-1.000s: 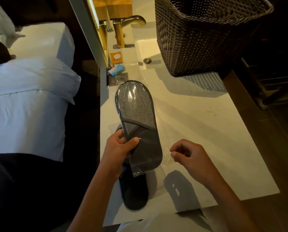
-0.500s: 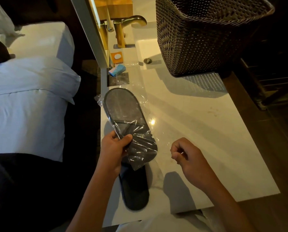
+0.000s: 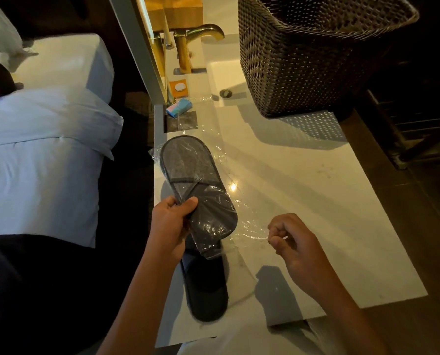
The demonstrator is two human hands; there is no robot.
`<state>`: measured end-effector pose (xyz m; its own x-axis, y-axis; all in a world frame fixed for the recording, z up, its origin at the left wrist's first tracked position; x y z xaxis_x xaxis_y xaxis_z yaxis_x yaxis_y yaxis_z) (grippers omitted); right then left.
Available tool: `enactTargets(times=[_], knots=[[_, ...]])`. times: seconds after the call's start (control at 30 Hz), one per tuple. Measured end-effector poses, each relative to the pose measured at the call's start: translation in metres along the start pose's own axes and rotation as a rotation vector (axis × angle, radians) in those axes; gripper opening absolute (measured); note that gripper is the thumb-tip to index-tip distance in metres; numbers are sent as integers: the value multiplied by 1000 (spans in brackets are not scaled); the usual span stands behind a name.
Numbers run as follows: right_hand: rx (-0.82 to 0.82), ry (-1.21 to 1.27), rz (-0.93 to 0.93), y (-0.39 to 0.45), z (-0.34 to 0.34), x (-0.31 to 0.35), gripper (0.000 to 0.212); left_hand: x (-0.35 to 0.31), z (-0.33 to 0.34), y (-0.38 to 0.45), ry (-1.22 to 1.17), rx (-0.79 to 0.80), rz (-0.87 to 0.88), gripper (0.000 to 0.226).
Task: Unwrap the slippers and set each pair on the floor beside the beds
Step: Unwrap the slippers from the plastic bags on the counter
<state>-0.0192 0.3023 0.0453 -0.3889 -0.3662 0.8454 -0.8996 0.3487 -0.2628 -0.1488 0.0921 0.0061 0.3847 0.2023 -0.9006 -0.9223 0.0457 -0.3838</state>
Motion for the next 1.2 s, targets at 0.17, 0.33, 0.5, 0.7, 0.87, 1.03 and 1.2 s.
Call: enactTargets(times=[0.17, 0.33, 0.5, 0.7, 0.87, 1.03, 1.2], knots=[[-48, 112, 51, -6, -13, 6, 10, -1, 2, -1, 16, -2, 19, 21], [-133, 182, 33, -14, -22, 25, 10, -2, 9, -5, 55, 9, 61, 18], [8, 236, 264, -14, 4, 26, 16, -4, 22, -11, 61, 45, 117, 15], [83, 256, 460, -12, 26, 14, 18, -6, 34, -14, 44, 78, 133, 24], [91, 419, 488, -8, 24, 15, 21, -4, 41, -15, 31, 98, 128, 26], [81, 504, 551, -8, 24, 11, 24, -3, 45, -18, 21, 127, 130, 29], [78, 490, 579, -10, 25, 9, 36, 1, 50, -18, 32, 131, 130, 28]])
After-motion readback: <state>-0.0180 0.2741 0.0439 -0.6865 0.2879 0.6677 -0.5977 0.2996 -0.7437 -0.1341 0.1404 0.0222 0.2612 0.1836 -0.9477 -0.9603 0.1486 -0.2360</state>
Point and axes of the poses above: each hand's wrist, its own y-axis towards the middle knuckle, its own z-axis out of the palm, x = y × z, the point moved 6 cm from there along y, towards the middle knuckle, and after that the axes turned 12 degrees about z, right-handed, at the moved point
